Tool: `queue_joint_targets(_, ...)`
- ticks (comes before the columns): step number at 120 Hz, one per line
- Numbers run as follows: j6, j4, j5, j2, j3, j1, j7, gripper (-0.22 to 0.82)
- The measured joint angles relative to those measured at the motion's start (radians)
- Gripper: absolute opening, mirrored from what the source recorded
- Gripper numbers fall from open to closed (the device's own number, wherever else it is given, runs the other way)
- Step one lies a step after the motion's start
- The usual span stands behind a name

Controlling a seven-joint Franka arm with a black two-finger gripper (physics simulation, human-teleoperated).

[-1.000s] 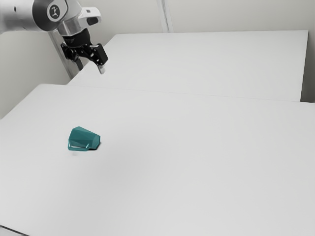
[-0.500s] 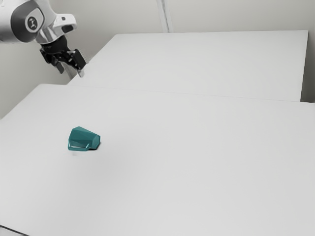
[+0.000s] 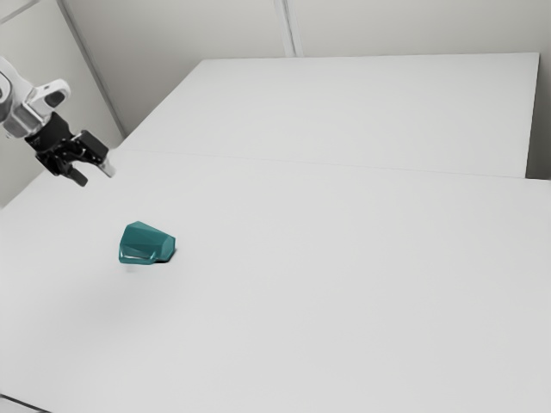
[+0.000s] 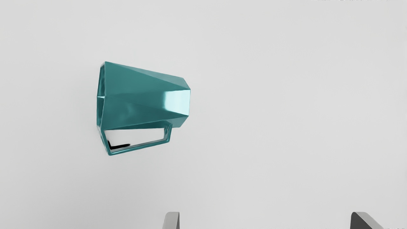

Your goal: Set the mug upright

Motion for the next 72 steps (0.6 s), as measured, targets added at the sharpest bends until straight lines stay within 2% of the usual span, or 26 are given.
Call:
queue_joint_targets(41,-0.009,-0.119,-0.228,0.033,0.155,0.009,0.279,0.58)
queue_joint_targets(72,-0.074,-0.120,-0.335,0.112,0.204,0.021,0.460,0.58)
